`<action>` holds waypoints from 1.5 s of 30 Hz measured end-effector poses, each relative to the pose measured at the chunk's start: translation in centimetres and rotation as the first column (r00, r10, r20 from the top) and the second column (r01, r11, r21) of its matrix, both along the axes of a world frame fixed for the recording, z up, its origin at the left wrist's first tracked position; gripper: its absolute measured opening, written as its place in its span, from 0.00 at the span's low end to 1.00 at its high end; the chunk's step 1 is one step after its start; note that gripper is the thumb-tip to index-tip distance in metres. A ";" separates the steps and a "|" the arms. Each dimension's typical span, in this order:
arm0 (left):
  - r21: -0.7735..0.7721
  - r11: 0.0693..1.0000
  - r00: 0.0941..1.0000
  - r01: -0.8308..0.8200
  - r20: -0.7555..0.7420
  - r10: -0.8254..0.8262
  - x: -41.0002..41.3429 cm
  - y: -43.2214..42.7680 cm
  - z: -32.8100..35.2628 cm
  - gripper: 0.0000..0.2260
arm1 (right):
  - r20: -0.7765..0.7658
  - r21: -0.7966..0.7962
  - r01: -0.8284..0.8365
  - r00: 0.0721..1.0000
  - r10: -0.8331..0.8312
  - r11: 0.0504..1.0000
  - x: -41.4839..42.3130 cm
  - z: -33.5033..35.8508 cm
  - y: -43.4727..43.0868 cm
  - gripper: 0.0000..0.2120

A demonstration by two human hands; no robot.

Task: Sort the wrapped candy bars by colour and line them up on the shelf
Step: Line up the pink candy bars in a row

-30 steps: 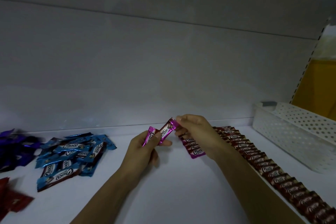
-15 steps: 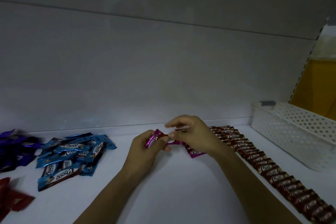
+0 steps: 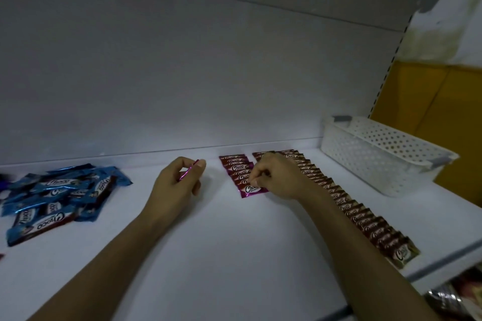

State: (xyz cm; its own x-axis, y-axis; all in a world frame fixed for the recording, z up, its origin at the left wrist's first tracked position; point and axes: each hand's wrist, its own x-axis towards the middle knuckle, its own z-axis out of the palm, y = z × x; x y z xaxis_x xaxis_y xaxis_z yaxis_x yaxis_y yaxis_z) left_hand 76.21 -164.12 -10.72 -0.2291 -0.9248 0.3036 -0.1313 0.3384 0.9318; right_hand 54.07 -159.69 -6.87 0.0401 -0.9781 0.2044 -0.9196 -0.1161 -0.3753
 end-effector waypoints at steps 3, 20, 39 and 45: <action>-0.005 1.000 0.999 -0.006 0.036 0.006 0.0 -0.1 -0.1 0.14 | -0.069 -0.101 0.036 0.997 -0.043 0.994 0.0 -0.6 -0.5 0.04; -0.045 0.981 0.979 0.188 -0.068 -0.191 -1.7 2.0 1.0 0.11 | 0.150 -0.258 0.078 0.988 -0.039 0.963 0.9 -1.4 -0.1 0.05; -0.032 0.970 0.969 0.241 -0.056 -0.242 -2.1 2.7 0.5 0.11 | 0.873 -0.130 -0.134 0.455 0.178 0.982 3.0 -0.7 1.1 0.06; -0.158 0.987 0.993 0.003 0.117 0.016 -2.0 2.3 -0.2 0.07 | 0.709 -0.166 0.091 0.703 0.054 0.982 0.0 0.2 1.3 0.07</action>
